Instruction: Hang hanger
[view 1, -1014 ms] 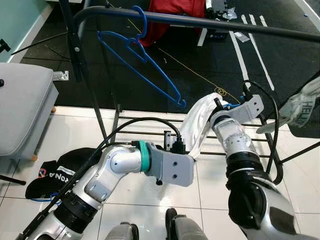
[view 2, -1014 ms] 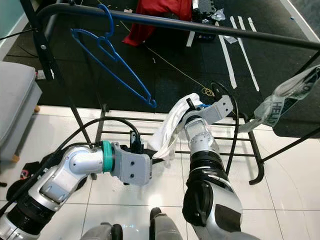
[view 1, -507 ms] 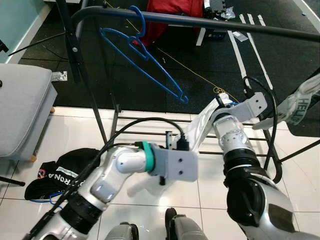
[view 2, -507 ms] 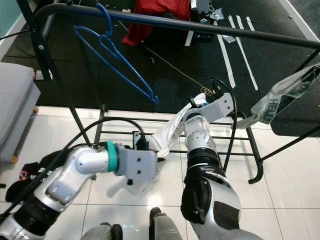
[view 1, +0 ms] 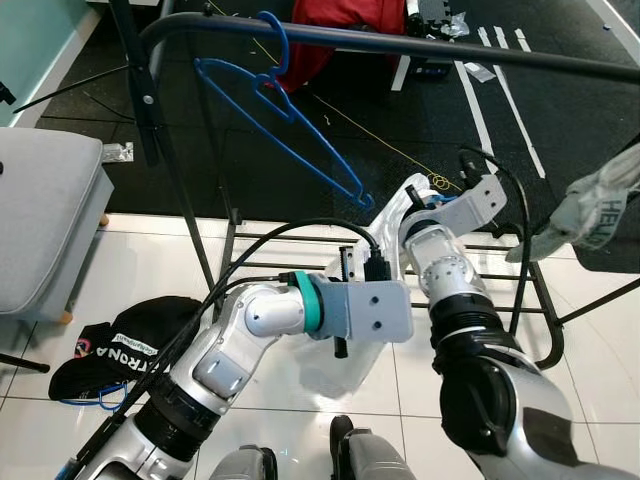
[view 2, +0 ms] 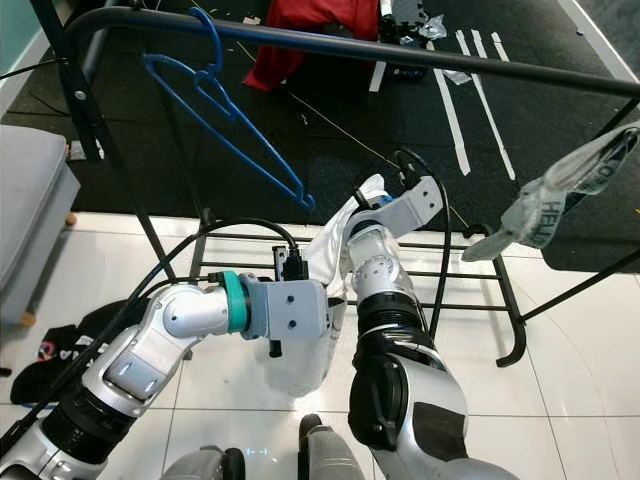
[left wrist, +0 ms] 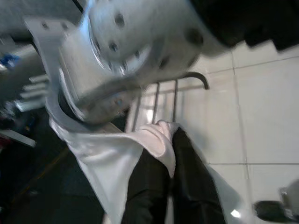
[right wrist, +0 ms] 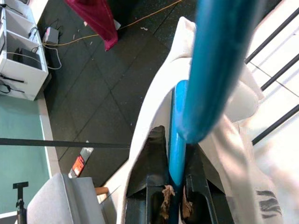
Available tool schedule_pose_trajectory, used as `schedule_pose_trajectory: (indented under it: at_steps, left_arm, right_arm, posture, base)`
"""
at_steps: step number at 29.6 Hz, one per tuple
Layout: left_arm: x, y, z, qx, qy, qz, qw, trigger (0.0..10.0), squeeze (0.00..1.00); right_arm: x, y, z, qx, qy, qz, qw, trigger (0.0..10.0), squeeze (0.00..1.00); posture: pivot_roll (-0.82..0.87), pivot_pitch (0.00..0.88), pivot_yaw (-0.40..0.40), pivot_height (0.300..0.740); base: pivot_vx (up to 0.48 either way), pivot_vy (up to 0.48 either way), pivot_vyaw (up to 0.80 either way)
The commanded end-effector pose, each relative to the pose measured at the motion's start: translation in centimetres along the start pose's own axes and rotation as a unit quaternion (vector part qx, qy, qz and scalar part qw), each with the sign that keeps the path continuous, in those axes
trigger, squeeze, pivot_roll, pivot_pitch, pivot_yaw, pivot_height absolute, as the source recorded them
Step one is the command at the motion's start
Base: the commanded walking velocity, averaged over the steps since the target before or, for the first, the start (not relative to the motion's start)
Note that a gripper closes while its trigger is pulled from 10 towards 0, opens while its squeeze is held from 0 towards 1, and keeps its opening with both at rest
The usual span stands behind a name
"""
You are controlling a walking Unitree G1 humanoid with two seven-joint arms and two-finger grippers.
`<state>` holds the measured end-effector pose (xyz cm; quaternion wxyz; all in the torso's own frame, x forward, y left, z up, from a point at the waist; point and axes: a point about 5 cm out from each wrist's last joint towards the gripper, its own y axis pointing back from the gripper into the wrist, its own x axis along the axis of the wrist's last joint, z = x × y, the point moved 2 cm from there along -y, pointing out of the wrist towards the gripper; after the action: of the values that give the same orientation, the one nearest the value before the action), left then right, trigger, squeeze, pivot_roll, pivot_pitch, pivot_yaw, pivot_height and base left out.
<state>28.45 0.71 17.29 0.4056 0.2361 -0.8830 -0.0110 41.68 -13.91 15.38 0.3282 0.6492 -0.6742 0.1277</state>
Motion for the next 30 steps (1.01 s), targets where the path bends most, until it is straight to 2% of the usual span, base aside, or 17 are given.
schedule_pose_trajectory:
  at_steps: [1, 3, 10, 14, 15, 16, 18, 20, 21, 22, 23, 25, 26, 27, 28, 30]
  left_arm:
    - [0.5, -0.1, 0.6, -0.014, 0.008, 0.011, 1.000, 10.0, 1.00]
    - [0.5, -0.1, 0.6, -0.015, 0.027, 0.011, 0.999, 10.0, 1.00]
    - [0.6, -0.2, 0.4, -0.007, 0.032, 0.011, 0.999, 10.0, 1.00]
    - [0.7, -0.2, -0.2, 0.016, 0.023, 0.014, 1.000, 10.0, 1.00]
    - [0.7, 0.0, -0.8, 0.034, 0.020, 0.016, 0.999, 10.0, 0.93]
    - [0.6, 0.2, -1.2, 0.046, 0.021, 0.016, 0.999, 10.0, 0.00]
    - [0.6, 0.2, -1.2, 0.046, 0.021, 0.016, 0.999, 10.0, 0.00]
    - [-0.4, 1.3, -1.9, 0.065, 0.025, -0.004, 0.998, 10.0, 0.00]
    - [-0.4, 1.3, -1.9, 0.065, 0.025, -0.004, 0.998, 10.0, 0.00]
    - [-1.0, 1.8, -2.1, 0.069, 0.026, -0.016, 0.997, 10.0, 0.00]
    - [-1.0, 1.8, -2.1, 0.069, 0.026, -0.016, 0.997, 10.0, 0.00]
    - [-2.3, 3.2, -2.2, 0.074, 0.031, -0.041, 0.996, 10.0, 0.00]
    - [-2.3, 3.2, -2.2, 0.074, 0.031, -0.041, 0.996, 10.0, 0.00]
    - [-3.1, 4.2, -2.1, 0.077, 0.035, -0.054, 0.995, 10.0, 0.00]
    - [-3.1, 4.2, -2.1, 0.077, 0.035, -0.054, 0.995, 10.0, 0.00]
    - [-4.0, 5.5, -2.1, 0.084, 0.041, -0.071, 0.993, 10.0, 0.00]
  right_arm:
    - [0.4, 0.0, 0.1, 0.002, 0.004, 0.006, 1.000, 0.0, 0.00]
    - [0.5, 0.0, 0.2, 0.002, 0.004, 0.007, 1.000, 0.0, 0.00]
    - [0.2, 0.0, 0.2, 0.002, 0.003, 0.003, 1.000, 0.0, 0.00]
    - [0.1, 0.0, 0.3, 0.001, 0.004, 0.002, 1.000, 0.0, 0.00]
    - [0.2, 0.0, 0.4, 0.003, 0.008, 0.001, 1.000, 0.0, 0.00]
    - [0.2, 0.0, 0.5, 0.006, 0.016, -0.002, 1.000, 0.0, 0.00]
    - [0.2, 0.0, 0.5, 0.006, 0.016, -0.002, 1.000, 0.0, 0.00]
    - [0.1, 0.0, 0.2, 0.051, 0.078, -0.022, 0.995, 0.0, 0.00]
    - [0.1, 0.0, 0.2, 0.051, 0.078, -0.022, 0.995, 0.0, 0.00]
    - [0.0, 0.0, 0.0, 0.075, 0.110, -0.034, 0.990, 0.0, 0.00]
    - [0.0, 0.0, 0.0, 0.075, 0.110, -0.034, 0.990, 0.0, 0.00]
    - [-0.3, 0.3, 0.4, 0.111, 0.176, -0.054, 0.977, 0.0, 0.00]
    - [-0.3, 0.3, 0.4, 0.111, 0.176, -0.054, 0.977, 0.0, 0.00]
    - [-0.3, 0.5, 1.0, 0.123, 0.213, -0.059, 0.967, 0.0, 0.00]
    - [-0.3, 0.5, 1.0, 0.123, 0.213, -0.059, 0.967, 0.0, 0.00]
    - [-0.2, 0.9, 2.0, 0.136, 0.273, -0.064, 0.950, 0.0, 0.00]
  posture:
    - [-0.04, 0.153, -0.030, 0.740]
    - [-0.04, 0.153, -0.030, 0.740]
    - [-0.04, 0.154, -0.030, 0.740]
    - [-0.04, 0.153, -0.029, 0.740]
    - [-0.04, 0.153, -0.029, 0.740]
    - [-0.04, 0.151, -0.029, 0.740]
    - [-0.04, 0.151, -0.029, 0.740]
    - [-0.03, 0.147, -0.030, 0.740]
    - [-0.03, 0.147, -0.030, 0.740]
    - [-0.03, 0.146, -0.031, 0.740]
    - [-0.03, 0.146, -0.031, 0.740]
    - [-0.03, 0.142, -0.030, 0.740]
    - [-0.03, 0.142, -0.030, 0.740]
    - [-0.03, 0.141, -0.029, 0.740]
    - [-0.03, 0.141, -0.029, 0.740]
    - [-0.03, 0.139, -0.027, 0.740]
  base:
    - [0.000, 0.000, 0.00]
    - [0.000, 0.000, 0.00]
    - [0.000, 0.000, 0.00]
    - [0.000, 0.000, 0.00]
    - [0.000, 0.000, 0.00]
    - [0.000, 0.000, 0.00]
    - [0.000, 0.000, 0.00]
    - [0.000, 0.000, 0.00]
    - [0.000, 0.000, 0.00]
    - [0.000, 0.000, 0.00]
    - [0.000, 0.000, 0.00]
    - [0.000, 0.000, 0.00]
    - [0.000, 0.000, 0.00]
    - [0.000, 0.000, 0.00]
    - [0.000, 0.000, 0.00]
    - [0.000, 0.000, 0.00]
